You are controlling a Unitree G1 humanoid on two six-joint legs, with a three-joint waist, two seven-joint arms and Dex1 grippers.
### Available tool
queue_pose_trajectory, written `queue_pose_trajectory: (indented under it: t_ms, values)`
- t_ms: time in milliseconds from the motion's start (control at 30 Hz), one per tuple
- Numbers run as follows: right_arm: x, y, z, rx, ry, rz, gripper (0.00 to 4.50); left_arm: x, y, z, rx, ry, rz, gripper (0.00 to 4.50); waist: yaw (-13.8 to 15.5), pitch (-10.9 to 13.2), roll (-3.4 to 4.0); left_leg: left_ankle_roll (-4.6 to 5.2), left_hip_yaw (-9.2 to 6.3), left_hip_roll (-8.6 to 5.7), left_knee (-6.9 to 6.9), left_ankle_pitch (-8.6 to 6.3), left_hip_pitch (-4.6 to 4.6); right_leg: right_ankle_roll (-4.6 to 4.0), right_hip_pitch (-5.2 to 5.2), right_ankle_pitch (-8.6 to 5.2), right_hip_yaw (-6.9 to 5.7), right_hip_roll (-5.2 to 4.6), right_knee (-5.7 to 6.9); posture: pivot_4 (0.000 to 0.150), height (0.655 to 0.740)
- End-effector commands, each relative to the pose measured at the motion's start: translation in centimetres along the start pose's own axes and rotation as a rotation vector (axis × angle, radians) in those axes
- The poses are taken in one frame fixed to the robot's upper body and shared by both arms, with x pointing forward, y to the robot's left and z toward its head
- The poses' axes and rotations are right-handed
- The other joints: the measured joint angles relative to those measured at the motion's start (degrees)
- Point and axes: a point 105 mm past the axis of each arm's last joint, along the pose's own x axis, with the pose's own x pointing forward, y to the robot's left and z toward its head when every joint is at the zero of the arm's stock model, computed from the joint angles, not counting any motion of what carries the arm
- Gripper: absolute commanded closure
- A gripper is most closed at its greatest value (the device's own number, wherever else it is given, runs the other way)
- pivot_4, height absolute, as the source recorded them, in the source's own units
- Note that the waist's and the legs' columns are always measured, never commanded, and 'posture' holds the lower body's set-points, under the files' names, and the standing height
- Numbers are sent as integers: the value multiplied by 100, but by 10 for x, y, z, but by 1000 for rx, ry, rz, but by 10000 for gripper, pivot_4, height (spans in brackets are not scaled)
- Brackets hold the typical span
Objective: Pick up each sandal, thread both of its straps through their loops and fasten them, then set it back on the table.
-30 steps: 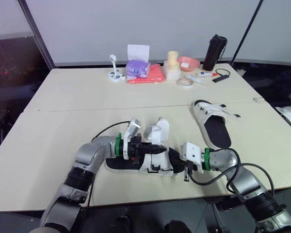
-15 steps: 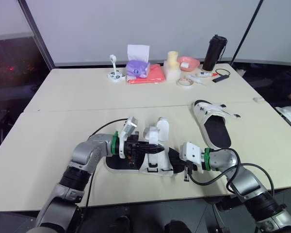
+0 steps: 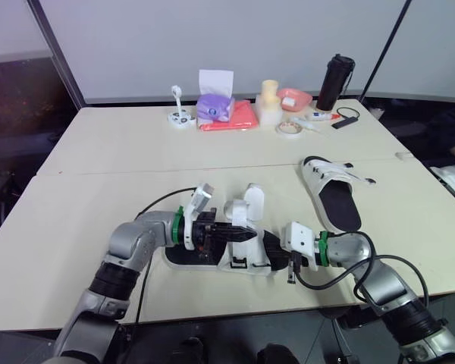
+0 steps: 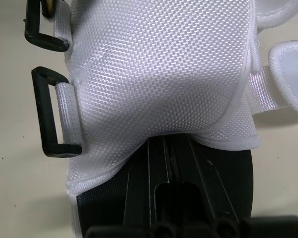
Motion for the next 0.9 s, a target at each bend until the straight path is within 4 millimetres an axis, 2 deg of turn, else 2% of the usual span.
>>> queue_pose_trajectory:
  t_ms: [33,633,900]
  values:
    - [5,31,-47,115,173,95,45000,2,-2,7,66,-8,-5,44821,-2,0,0,-1,0,0,0,-1,0,0,1,0,0,0,0,1500,7344]
    - [4,31,-47,112,174,96,45000,-2,-5,0,112,44,-40,44821,-4,0,0,0,0,0,0,0,0,-1,0,0,0,0,0,1500,7344]
    - [5,30,-46,106,175,98,45000,0,-1,-10,162,68,-19,44821,-2,0,1,1,0,0,0,1,0,-1,0,0,0,0,0,1500,7344]
